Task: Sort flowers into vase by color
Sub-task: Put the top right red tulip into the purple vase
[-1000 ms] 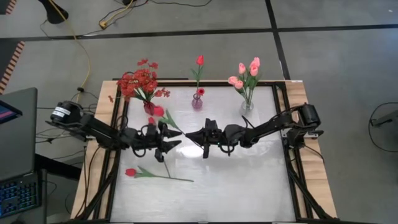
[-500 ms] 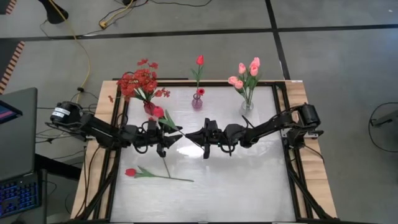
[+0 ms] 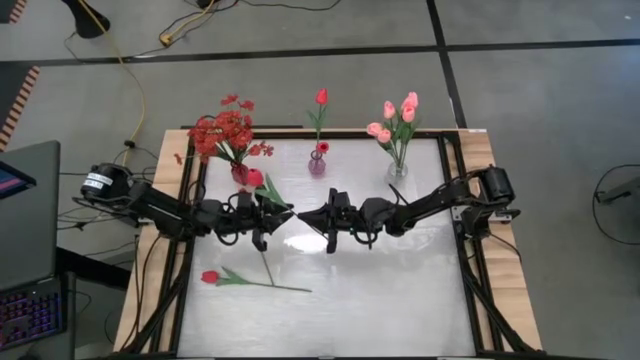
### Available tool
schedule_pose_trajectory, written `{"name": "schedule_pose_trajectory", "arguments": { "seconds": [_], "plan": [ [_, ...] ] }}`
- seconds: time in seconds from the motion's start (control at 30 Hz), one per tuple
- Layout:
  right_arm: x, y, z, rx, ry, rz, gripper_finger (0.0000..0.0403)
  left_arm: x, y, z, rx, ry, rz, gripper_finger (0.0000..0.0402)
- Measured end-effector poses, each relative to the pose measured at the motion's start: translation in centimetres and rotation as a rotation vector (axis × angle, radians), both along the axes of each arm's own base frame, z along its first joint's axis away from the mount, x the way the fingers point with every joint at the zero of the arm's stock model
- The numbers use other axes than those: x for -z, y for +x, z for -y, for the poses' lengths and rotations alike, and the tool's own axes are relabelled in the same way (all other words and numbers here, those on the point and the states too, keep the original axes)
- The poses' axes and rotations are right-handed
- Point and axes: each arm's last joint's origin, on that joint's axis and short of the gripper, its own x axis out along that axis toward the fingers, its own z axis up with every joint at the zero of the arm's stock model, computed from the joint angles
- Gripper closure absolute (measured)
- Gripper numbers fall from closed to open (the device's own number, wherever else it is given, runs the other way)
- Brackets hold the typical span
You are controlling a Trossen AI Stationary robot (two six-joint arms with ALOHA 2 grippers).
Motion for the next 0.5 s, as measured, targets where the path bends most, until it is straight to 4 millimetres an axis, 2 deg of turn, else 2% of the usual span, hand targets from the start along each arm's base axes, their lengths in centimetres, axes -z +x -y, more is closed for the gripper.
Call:
{"name": "schedule_pose_trajectory", "arguments": {
  "seconds": [0.13,0.5],
  "plan": [
    [0.01,0.00,0.00,0.001,-0.002,-0.001,0.0383,-0.01,0.04,-0.36,-0.007,-0.023,0.006,0.0340],
    [0.01,0.02,0.22,0.010,-0.017,-0.001,0.0383,-0.05,0.14,-0.65,0.064,-0.016,0.012,0.0397]
  ]
}}
